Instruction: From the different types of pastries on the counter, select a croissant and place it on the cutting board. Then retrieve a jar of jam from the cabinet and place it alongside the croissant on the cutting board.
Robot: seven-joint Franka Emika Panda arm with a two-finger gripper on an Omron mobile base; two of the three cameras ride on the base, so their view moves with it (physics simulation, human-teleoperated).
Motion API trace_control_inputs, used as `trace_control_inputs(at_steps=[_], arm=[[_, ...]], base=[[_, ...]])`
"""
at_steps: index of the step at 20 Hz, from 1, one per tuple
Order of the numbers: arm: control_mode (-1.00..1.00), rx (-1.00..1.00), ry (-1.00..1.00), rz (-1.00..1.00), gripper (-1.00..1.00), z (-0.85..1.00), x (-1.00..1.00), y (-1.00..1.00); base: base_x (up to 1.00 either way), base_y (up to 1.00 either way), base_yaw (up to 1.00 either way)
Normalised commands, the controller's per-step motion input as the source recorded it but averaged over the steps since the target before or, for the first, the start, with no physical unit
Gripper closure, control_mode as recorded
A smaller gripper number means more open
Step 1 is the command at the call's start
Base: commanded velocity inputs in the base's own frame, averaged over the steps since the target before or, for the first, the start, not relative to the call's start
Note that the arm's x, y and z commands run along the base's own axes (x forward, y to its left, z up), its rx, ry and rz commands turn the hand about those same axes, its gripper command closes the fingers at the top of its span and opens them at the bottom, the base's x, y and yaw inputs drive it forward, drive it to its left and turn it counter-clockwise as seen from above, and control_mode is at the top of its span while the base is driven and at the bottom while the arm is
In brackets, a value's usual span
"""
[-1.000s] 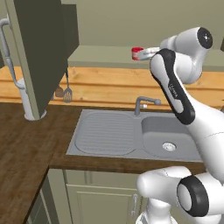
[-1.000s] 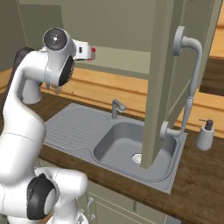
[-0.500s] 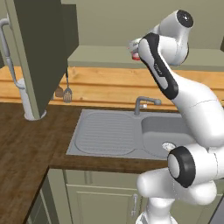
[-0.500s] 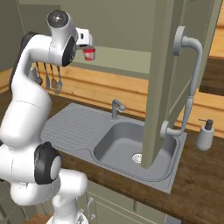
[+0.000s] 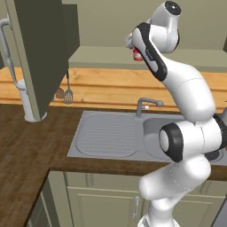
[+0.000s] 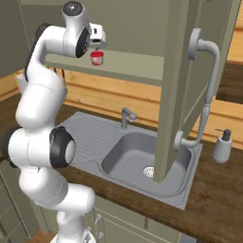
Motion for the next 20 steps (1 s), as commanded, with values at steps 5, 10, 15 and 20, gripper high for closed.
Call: trace_control_inputs(at_steps=[5,10,15,20], arm=[[-1.0,-0.04,0.0,0.0,-1.0,0.0,0.28,-0.14],[-1.0,-0.06,0.0,0.0,-1.0,0.0,0.18,-0.24],[-1.0,-0.09,0.0,0.0,-1.0,-0.15,0.01,-0.04],[-1.0,-0.1,0.0,0.0,-1.0,-0.39,0.0,0.0]], base=[[0.0,0.0,0.0],[0.0,0.0,0.0],[0.0,0.0,0.0],[0.0,0.0,0.0]])
